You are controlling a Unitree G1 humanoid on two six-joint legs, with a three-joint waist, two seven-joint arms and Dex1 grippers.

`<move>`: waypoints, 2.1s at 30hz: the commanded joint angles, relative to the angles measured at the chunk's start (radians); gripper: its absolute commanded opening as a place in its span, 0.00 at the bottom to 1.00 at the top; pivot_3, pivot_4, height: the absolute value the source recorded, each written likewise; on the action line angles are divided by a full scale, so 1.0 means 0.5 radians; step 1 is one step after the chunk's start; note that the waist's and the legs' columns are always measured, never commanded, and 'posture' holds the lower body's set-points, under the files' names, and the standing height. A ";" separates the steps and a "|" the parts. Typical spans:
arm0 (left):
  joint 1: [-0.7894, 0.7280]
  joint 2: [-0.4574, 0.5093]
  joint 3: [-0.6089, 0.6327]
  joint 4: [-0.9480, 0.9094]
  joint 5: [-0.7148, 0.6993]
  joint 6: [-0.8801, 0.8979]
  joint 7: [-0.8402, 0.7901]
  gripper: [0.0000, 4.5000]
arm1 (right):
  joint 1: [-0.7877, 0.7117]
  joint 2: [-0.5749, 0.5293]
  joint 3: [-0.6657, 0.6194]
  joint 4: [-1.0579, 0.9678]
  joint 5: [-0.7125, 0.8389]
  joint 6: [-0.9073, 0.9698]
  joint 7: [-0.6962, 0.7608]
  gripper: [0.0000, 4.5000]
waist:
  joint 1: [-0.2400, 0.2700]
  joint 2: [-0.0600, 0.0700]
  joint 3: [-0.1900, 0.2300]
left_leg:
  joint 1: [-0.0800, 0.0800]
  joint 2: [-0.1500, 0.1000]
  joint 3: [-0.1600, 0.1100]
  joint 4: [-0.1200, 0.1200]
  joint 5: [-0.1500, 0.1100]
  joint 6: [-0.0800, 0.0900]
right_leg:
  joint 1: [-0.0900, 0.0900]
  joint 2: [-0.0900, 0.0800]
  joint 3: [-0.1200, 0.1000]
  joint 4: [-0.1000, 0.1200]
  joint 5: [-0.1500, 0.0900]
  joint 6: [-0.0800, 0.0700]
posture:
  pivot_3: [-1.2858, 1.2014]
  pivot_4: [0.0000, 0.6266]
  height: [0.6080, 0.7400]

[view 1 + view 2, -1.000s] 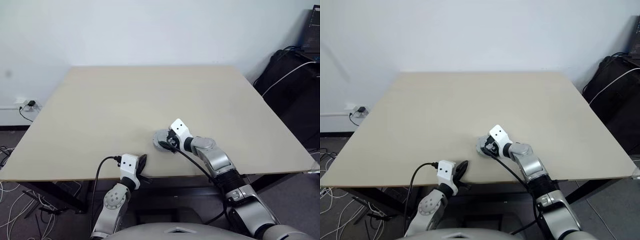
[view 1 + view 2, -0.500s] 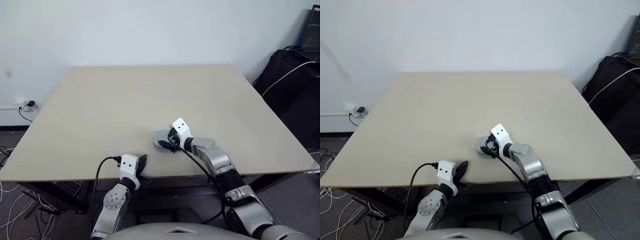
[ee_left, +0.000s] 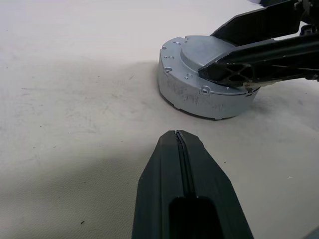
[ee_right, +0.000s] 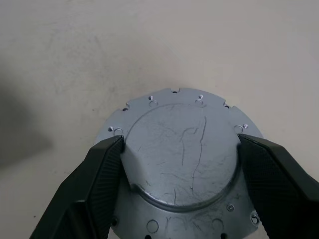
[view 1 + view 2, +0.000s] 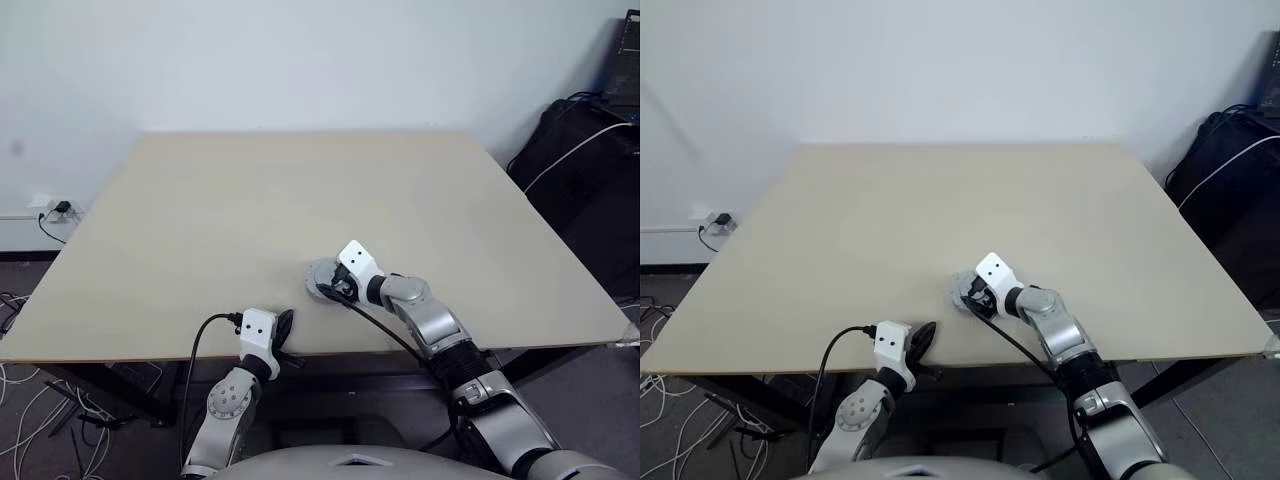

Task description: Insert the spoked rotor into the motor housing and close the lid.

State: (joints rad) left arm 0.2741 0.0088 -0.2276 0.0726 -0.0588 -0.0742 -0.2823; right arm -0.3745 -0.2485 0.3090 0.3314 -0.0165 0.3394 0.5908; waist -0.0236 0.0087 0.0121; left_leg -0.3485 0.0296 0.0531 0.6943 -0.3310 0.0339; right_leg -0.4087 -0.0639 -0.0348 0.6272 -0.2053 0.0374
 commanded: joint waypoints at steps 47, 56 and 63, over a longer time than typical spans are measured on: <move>-1.701 0.108 0.457 0.766 -0.590 1.573 -0.490 0.00 | 0.063 0.047 -0.006 -0.059 -0.001 0.299 -0.105 0.73 | -0.026 -0.015 0.005 | 0.005 -0.003 -0.005 -0.005 0.001 -0.001 | 0.013 0.001 -0.002 -0.005 0.000 0.001 | 0.52 0.00 1.00; -1.651 0.214 0.343 0.756 -0.478 1.715 -0.492 0.00 | 0.065 0.065 -0.010 -0.067 0.011 0.308 -0.111 0.73 | -0.026 -0.015 0.006 | 0.006 -0.003 -0.005 -0.005 0.001 -0.002 | 0.012 0.001 -0.001 -0.004 0.001 0.001 | 0.52 0.00 1.00; -1.605 0.244 0.310 0.726 -0.451 1.775 -0.497 0.00 | 0.064 0.071 -0.006 -0.070 0.009 0.315 -0.110 0.73 | -0.026 -0.016 0.006 | 0.006 -0.002 -0.005 -0.006 0.001 -0.002 | 0.011 0.001 -0.001 -0.004 0.001 0.001 | 0.52 0.00 1.00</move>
State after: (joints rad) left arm -0.5258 0.1260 -0.0594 0.4646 -0.2921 0.8029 -0.5258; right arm -0.3596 -0.2096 0.2952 0.2691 0.0083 0.4644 0.5424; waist -0.0367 0.0009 0.0150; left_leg -0.3455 0.0284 0.0506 0.6913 -0.3304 0.0330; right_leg -0.4030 -0.0634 -0.0352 0.6251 -0.2050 0.0378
